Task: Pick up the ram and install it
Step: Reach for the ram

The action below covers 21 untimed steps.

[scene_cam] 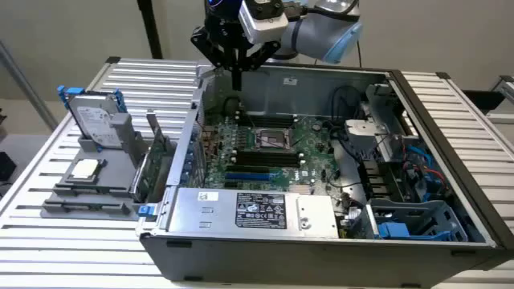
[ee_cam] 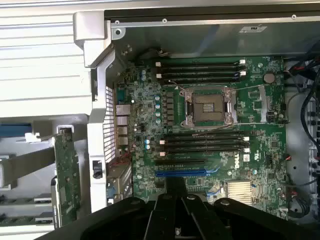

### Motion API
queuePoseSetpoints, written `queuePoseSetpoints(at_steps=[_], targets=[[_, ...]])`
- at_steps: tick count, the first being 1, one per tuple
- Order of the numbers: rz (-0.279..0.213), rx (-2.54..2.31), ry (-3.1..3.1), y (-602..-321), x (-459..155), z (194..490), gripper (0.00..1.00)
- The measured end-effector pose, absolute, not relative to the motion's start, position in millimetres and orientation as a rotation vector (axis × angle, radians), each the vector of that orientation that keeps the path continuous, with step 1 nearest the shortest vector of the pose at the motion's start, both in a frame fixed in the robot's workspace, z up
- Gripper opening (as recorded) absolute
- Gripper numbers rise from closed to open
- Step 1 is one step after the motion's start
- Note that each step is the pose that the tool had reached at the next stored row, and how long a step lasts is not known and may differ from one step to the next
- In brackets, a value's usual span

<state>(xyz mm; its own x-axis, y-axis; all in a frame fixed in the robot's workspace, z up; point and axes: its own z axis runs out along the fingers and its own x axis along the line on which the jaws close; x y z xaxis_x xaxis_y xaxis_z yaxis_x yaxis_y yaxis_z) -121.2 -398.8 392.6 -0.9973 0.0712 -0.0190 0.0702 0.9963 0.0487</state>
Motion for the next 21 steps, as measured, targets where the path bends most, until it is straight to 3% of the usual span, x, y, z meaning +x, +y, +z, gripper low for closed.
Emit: queuePoseSetpoints(at_steps=[21], targets=[[0.075,0.11,3.118,-406,-147,393,0.0]])
